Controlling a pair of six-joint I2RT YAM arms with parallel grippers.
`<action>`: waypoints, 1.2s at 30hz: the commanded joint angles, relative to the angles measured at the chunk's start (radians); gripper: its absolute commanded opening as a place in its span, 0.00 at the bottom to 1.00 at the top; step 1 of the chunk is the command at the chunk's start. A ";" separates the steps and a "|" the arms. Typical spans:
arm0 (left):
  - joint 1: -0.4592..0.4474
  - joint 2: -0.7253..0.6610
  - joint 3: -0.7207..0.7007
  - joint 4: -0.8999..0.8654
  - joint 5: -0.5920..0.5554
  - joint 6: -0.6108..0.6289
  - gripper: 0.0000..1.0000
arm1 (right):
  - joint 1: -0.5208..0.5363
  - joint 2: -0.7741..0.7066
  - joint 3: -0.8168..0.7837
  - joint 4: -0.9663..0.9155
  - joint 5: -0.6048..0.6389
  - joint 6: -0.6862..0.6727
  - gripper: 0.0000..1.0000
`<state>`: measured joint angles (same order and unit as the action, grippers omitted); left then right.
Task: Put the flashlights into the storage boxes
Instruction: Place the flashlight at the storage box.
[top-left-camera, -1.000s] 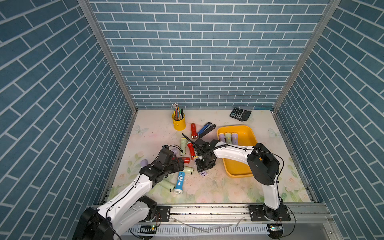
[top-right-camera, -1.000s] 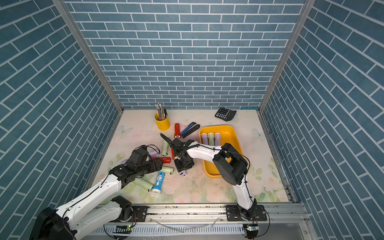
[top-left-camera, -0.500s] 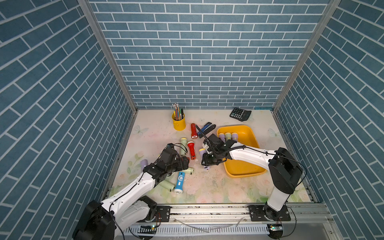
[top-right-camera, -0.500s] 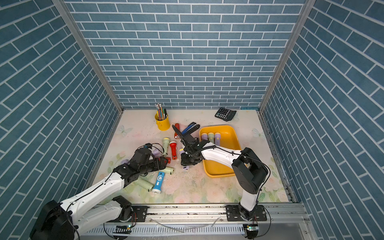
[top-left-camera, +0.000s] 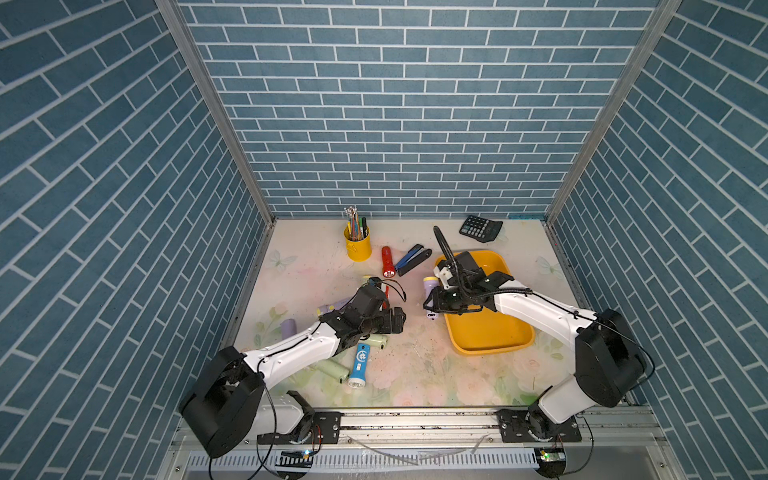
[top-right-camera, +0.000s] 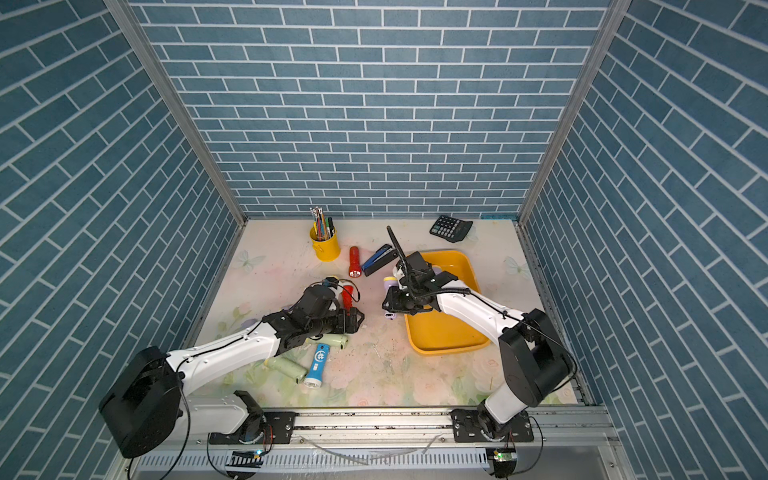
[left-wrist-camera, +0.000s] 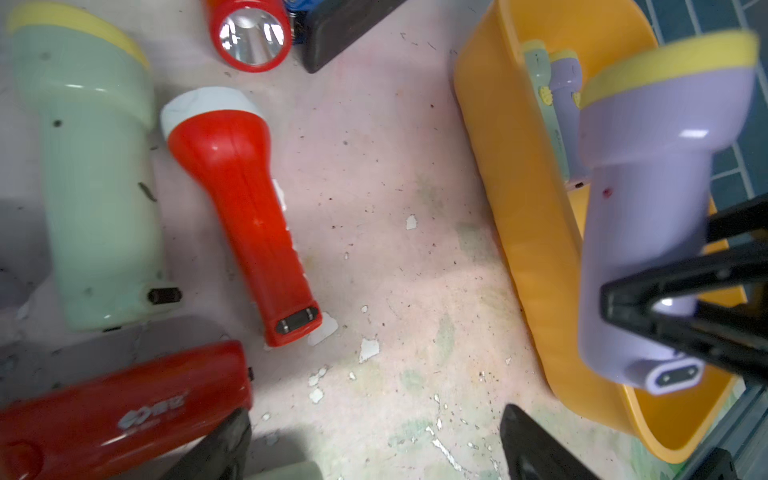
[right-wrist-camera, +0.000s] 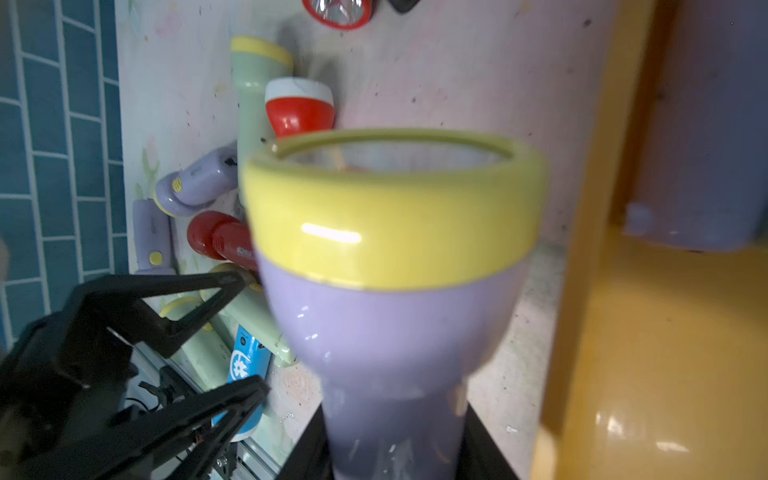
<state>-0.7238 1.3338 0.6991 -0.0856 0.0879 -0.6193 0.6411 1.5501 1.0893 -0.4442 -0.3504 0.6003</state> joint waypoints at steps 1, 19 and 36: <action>-0.031 0.051 0.064 0.039 -0.004 0.027 0.94 | -0.058 -0.047 -0.025 -0.058 -0.045 -0.075 0.37; -0.109 0.331 0.325 0.045 0.056 0.053 0.94 | -0.509 0.107 0.138 -0.340 -0.071 -0.378 0.37; -0.108 0.366 0.385 -0.007 0.042 0.076 0.94 | -0.586 0.389 0.332 -0.342 -0.154 -0.425 0.39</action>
<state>-0.8299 1.6787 1.0618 -0.0650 0.1356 -0.5598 0.0650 1.9114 1.3647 -0.7589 -0.4519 0.2264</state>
